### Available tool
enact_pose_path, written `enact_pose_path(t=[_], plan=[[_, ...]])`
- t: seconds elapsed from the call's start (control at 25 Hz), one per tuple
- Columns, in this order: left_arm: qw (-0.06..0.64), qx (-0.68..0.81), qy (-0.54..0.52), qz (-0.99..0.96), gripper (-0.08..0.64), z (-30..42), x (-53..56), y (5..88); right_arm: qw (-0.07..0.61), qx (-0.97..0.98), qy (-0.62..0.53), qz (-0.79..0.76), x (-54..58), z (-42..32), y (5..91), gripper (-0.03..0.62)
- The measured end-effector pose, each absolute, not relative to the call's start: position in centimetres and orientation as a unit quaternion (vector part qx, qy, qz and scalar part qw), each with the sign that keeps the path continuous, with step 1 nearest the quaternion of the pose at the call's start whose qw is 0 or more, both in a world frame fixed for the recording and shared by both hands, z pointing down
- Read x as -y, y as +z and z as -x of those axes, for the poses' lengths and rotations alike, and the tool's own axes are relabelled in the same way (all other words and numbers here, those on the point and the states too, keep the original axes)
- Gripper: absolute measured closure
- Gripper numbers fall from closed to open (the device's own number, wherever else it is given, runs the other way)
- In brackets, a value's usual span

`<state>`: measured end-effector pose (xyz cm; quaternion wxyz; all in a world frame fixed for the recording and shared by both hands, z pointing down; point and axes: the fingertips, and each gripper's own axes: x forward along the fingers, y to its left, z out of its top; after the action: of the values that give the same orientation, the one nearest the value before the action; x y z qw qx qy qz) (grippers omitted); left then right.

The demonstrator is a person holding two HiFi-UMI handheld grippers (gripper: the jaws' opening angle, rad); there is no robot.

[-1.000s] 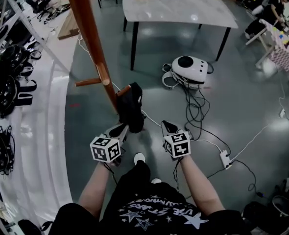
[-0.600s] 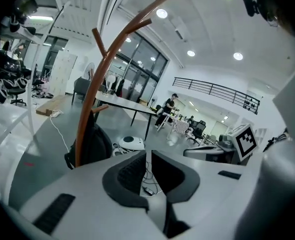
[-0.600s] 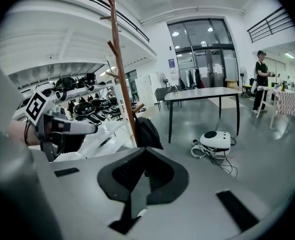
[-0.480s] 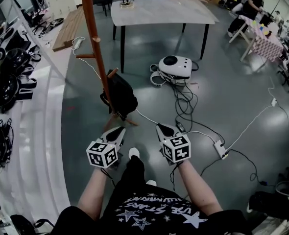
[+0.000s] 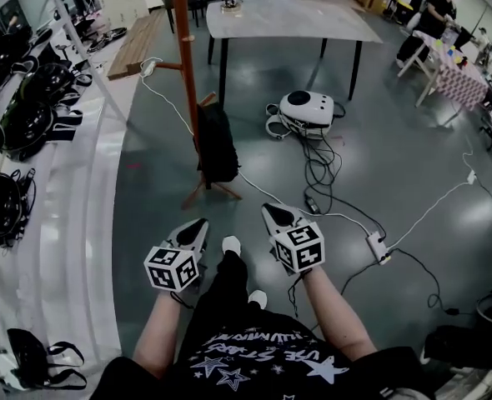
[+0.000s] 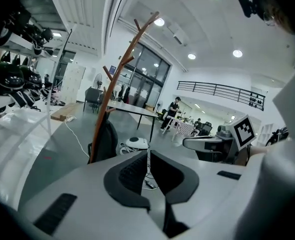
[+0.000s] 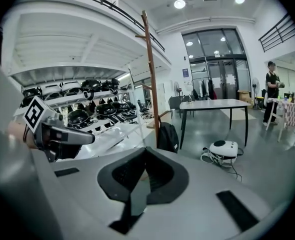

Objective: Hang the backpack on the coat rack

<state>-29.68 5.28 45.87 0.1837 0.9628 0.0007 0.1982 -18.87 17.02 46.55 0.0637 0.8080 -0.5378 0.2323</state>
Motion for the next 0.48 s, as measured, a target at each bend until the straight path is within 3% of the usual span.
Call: enact_pose_path(t=[0.48], plan=[[0.137,-0.012,0.233,-0.963,0.534,33.1,-9.8,45.6,0.059,0.512,0.224,-0.827,-23.0,22.9,44.9,0.581]])
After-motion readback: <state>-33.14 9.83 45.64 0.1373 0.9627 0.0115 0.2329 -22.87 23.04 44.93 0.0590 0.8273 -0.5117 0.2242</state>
